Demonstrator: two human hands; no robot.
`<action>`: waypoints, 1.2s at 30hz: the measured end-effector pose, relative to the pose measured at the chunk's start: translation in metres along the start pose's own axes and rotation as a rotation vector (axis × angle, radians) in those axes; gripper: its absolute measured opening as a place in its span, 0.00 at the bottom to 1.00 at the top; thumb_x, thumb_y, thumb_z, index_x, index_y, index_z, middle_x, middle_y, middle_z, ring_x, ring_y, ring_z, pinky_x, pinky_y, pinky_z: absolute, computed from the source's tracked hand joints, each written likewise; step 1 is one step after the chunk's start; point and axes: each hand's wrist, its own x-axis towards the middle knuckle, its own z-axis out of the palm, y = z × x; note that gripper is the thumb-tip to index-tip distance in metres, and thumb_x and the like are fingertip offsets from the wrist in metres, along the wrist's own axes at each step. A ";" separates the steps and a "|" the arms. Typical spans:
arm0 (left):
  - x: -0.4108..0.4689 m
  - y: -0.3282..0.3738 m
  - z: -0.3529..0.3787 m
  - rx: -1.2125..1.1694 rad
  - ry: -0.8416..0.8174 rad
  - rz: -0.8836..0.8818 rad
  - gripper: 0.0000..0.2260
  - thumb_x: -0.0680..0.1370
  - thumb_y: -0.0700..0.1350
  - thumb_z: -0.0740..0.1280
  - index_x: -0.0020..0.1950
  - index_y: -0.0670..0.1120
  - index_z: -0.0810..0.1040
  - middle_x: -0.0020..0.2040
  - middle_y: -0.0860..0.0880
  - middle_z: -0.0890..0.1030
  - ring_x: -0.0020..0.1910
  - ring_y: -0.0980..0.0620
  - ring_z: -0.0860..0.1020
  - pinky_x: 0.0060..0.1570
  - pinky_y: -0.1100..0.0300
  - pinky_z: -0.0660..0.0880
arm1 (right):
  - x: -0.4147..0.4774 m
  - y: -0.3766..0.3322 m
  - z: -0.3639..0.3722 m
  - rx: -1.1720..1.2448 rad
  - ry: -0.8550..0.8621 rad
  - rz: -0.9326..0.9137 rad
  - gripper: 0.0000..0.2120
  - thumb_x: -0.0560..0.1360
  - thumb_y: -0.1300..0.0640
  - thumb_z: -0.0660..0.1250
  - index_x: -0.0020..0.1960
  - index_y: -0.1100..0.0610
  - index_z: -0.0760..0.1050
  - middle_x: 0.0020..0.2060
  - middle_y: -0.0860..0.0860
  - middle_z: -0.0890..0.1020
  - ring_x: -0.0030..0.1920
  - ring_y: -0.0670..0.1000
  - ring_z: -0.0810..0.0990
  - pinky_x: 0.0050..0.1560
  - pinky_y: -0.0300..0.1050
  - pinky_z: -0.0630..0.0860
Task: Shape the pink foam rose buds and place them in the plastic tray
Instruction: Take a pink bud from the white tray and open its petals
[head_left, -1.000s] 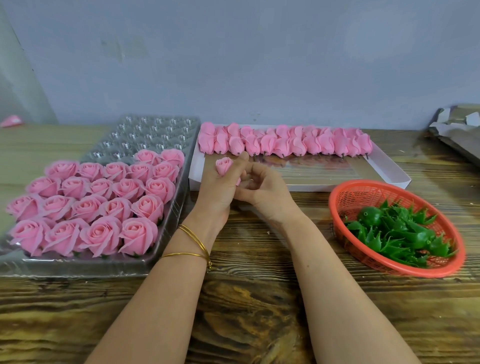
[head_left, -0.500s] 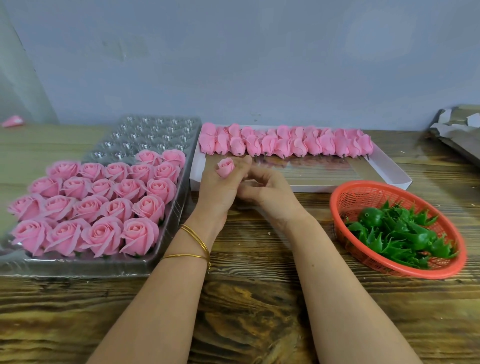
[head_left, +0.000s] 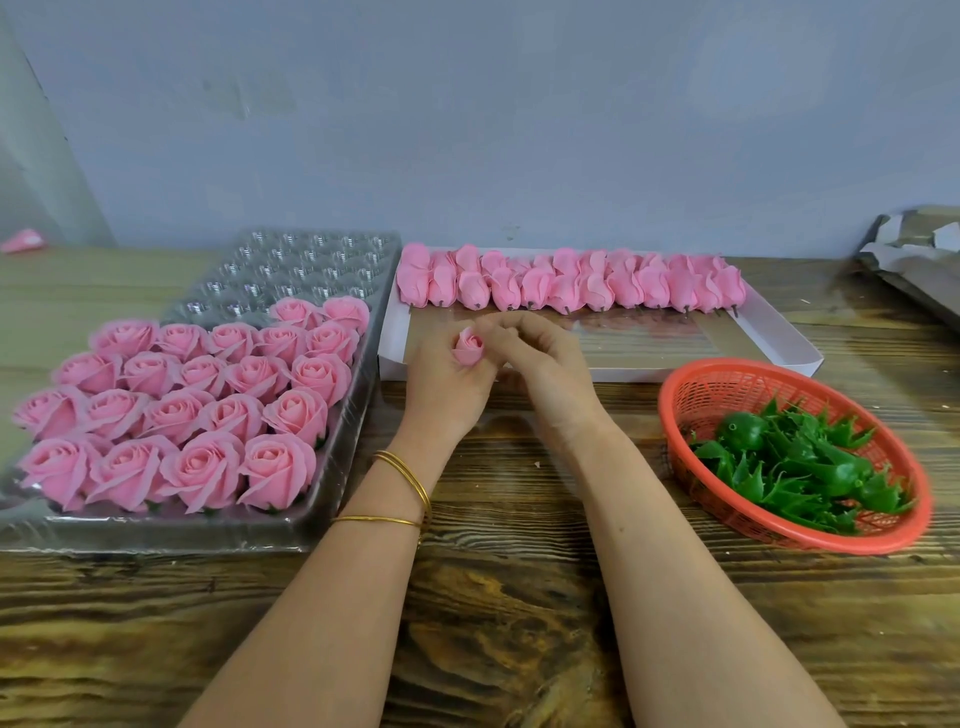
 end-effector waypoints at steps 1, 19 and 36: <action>0.000 0.000 0.000 0.009 -0.007 0.003 0.06 0.75 0.48 0.69 0.47 0.47 0.84 0.41 0.46 0.84 0.44 0.47 0.82 0.46 0.44 0.79 | 0.000 -0.001 0.001 -0.005 0.006 -0.009 0.10 0.68 0.54 0.72 0.45 0.59 0.80 0.40 0.57 0.82 0.45 0.55 0.80 0.48 0.54 0.76; 0.000 -0.002 -0.001 0.115 0.032 0.109 0.08 0.77 0.44 0.69 0.42 0.57 0.80 0.36 0.58 0.81 0.39 0.61 0.79 0.38 0.68 0.73 | 0.000 0.002 -0.001 -0.074 -0.019 -0.063 0.05 0.73 0.62 0.72 0.49 0.60 0.81 0.43 0.57 0.84 0.47 0.52 0.82 0.56 0.53 0.78; 0.002 -0.006 0.001 0.166 0.043 0.028 0.08 0.79 0.46 0.66 0.45 0.44 0.83 0.38 0.46 0.83 0.41 0.47 0.80 0.41 0.50 0.78 | 0.001 0.001 0.002 -0.065 0.006 -0.013 0.02 0.75 0.62 0.70 0.43 0.57 0.80 0.40 0.57 0.81 0.43 0.53 0.79 0.48 0.50 0.76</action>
